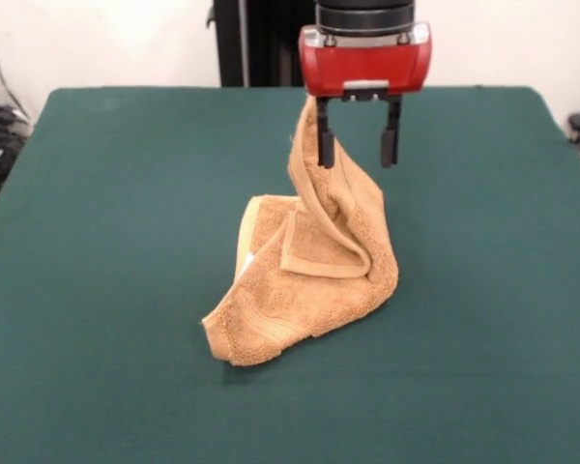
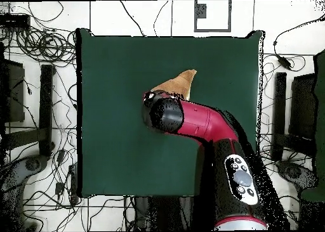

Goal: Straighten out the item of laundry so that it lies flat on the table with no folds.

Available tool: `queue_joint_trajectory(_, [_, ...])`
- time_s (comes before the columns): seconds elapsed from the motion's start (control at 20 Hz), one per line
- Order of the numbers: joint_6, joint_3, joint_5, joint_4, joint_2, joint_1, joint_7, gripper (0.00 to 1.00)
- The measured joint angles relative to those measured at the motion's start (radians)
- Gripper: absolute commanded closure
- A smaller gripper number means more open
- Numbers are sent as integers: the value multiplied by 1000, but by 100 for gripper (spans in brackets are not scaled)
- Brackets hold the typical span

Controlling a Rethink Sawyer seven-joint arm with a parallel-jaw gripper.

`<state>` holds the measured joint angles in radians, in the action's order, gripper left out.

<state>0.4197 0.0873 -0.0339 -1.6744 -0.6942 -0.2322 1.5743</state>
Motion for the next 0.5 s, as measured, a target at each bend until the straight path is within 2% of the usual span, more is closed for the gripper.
queue_joint_trajectory(0.5, [0,1,0,-117,-73,-16,0,0])
